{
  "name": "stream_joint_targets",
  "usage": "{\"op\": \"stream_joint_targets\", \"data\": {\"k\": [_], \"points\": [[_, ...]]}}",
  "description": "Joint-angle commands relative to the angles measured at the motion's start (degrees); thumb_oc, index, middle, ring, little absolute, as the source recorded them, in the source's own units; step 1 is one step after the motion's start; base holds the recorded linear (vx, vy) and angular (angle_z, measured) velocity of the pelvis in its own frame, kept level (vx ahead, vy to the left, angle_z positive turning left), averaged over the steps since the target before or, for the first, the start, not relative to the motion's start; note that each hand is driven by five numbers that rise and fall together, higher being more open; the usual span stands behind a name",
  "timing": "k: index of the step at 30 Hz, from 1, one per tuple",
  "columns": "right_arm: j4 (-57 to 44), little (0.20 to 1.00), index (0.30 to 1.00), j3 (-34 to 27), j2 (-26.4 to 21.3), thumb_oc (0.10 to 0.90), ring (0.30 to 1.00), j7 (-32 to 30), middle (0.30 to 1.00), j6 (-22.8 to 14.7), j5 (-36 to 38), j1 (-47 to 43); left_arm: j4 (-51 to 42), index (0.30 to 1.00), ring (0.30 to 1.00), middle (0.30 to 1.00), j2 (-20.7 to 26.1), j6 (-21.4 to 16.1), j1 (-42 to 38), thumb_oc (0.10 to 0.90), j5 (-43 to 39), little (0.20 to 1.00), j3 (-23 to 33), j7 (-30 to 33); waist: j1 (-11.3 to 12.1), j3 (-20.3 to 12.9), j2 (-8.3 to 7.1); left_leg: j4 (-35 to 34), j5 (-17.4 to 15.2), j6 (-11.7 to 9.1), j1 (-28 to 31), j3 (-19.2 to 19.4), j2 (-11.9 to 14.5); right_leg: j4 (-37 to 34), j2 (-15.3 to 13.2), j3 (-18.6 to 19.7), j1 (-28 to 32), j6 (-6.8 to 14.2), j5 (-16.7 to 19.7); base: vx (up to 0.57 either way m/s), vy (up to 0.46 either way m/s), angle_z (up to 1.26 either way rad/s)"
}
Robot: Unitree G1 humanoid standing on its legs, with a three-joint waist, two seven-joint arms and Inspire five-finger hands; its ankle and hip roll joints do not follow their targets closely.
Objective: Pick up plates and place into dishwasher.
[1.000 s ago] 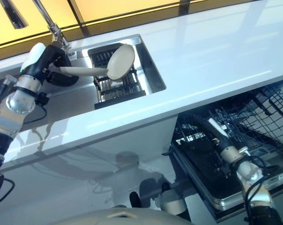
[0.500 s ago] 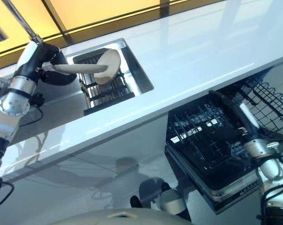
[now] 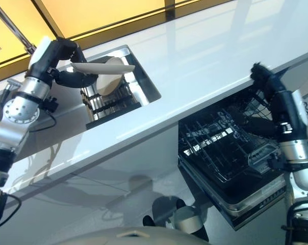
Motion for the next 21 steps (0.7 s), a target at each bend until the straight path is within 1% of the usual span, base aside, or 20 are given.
{"op": "stream_joint_targets", "data": {"k": [1,3,5,6,8,9,11,12,14,16,17,18,21], "points": [[-5.09,0.9,0.9,-4.57,-6.55,0.8,0.9,-6.03,0.9,-7.26,0.13,-8.47,-2.54,0.3,0.3,0.3,0.08,-4.3,-10.09,0.1,-5.18,0.2,2.47,2.23,1.46,-6.6,0.34,1.94,-8.06,1.45,-0.45,-2.61,-2.83,4.74,2.88,0.53,-2.16,4.74,-5.77,0.0,0.0,0.0],[-4.3,0.9,0.9,-2.99,-7.81,0.8,0.9,-6.83,0.9,-7.95,-2.92,-10.52,-2.47,0.3,0.3,0.3,-0.88,-4.67,-11.7,0.1,-6.21,0.2,0.82,1.67,1.83,-6.79,0.23,1.97,-8.05,1.39,-0.5,-2.81,-2.89,4.43,2.87,0.51,-2.05,4.81,-5.53,-0.02,0.001,-0.05],[-3.95,0.9,0.9,-0.82,-9.15,0.8,0.9,-9.92,0.9,-8.06,-7.19,-12.96,-2.62,0.3,0.3,0.3,-1.8,-4.98,-12.83,0.1,-7.47,0.2,-0.65,0.93,2.24,-7.09,0.09,1.95,-7.9,1.26,-0.53,-2.99,-2.87,4.01,2.86,0.48,-1.86,4.8,-5.26,-0.01,-0.002,-0.06],[-3.95,0.9,0.9,-0.82,-9.15,0.8,0.9,-9.92,0.9,-8.06,-7.19,-12.96,-2.62,0.3,0.3,0.3,-1.8,-4.98,-12.83,0.1,-7.47,0.2,-0.65,0.93,2.24,-7.09,0.09,1.95,-7.9,1.26,-0.53,-2.99,-2.87,4.01,2.86,0.48,-1.86,4.8,-5.26,-0.02,-0.007,-0.07],[-4.62,0.9,0.9,2.78,-11.33,0.8,0.9,-13.07,0.9,-6.23,-12.79,-17.75,-3.83,0.3,0.3,0.3,-3.36,-5.0,-14.09,0.1,-8.31,0.2,-2.5,0.01,2.93,-7.35,-0.21,2.12,-7.86,1.13,-0.58,-3.3,-2.85,3.71,2.85,0.3,-1.59,4.73,-5.1,-0.02,-0.014,-0.09],[-4.77,0.9,0.9,3.41,-11.61,0.8,0.9,-13.32,0.9,-5.86,-13.48,-18.49,-4.05,0.3,0.3,0.3,-3.62,-4.95,-14.3,0.1,-8.27,0.2,-2.8,-0.02,3.02,-7.36,-0.27,2.17,-7.86,1.12,-0.59,-3.36,-2.86,3.7,2.85,0.25,-1.55,4.72,-5.06,-0.02,-0.023,-0.07],[-5.94,0.9,0.9,6.94,-13.38,0.8,0.9,-14.32,0.9,-3.22,-17.88,-22.76,-5.3,0.3,0.3,0.3,-4.92,-4.43,-15.31,0.1,-7.89,0.2,-4.32,0.03,3.61,-7.37,-0.58,2.31,-7.78,1.02,-0.6,-3.83,-2.87,3.55,2.83,0.18,-1.3,4.63,-4.93,-0.01,-0.013,-0.02],[-5.98,0.9,0.9,7.29,-13.5,0.8,0.9,-14.44,0.9,-3.02,-18.24,-23.11,-5.37,0.3,0.3,0.3,-4.97,-4.39,-15.32,0.1,-7.88,0.2,-4.32,0.06,3.59,-7.34,-0.59,2.32,-7.77,1.01,-0.6,-3.85,-2.87,3.51,2.83,0.18,-1.27,4.62,-4.9,0.0,0.0,0.0],[-6.94,0.9,0.9,10.57,-14.94,0.8,0.9,-11.89,0.9,0.06,-19.22,-26.85,-5.82,0.3,0.3,0.3,-5.95,-4.38,-16.03,0.1,-8.26,0.2,-5.3,-0.21,4.08,-7.47,-0.84,2.41,-7.68,0.92,-0.65,-4.15,-2.87,3.34,2.75,0.04,-1.1,4.59,-4.75,0.0,0.0,0.0],[-6.91,0.9,0.9,12.18,-15.55,0.8,0.9,-11.48,0.9,1.22,-19.24,-28.42,-5.87,0.3,0.3,0.3,-6.36,-4.34,-16.44,0.1,-8.42,0.2,-5.74,-0.46,4.29,-7.57,-0.98,2.41,-7.64,0.88,-0.67,-4.25,-2.86,3.23,2.72,0.0,-1.02,4.57,-4.68,0.0,-0.015,0.02],[-6.78,0.9,0.9,15.1,-16.01,0.8,0.9,-9.22,0.9,3.44,-19.05,-31.37,-6.08,0.3,0.3,0.3,-7.0,-4.78,-16.86,0.1,-8.87,0.2,-6.38,-1.0,4.72,-7.79,-1.17,2.35,-7.53,0.82,-0.67,-4.42,-2.81,3.07,2.69,-0.09,-0.9,4.55,-4.57,0.0,-0.026,0.03],[-6.78,0.9,0.9,15.1,-16.01,0.8,0.9,-9.22,0.9,3.44,-19.05,-31.37,-6.08,0.3,0.3,0.3,-7.0,-4.78,-16.86,0.1,-8.87,0.2,-6.38,-1.0,4.72,-7.79,-1.17,2.35,-7.53,0.82,-0.67,-4.42,-2.81,3.07,2.69,-0.09,-0.9,4.55,-4.57,0.0,-0.041,0.02],[-5.54,0.9,0.9,19.58,-16.61,0.8,0.9,-2.71,0.9,6.82,-15.26,-35.97,-6.88,0.3,0.3,0.3,-7.74,-5.68,-17.71,0.1,-9.98,0.2,-7.23,-1.75,5.43,-7.97,-1.5,2.4,-7.36,0.76,-0.79,-4.72,-2.76,3.11,2.59,-0.25,-0.86,4.49,-4.51,0.0,-0.02,0.03]]}}
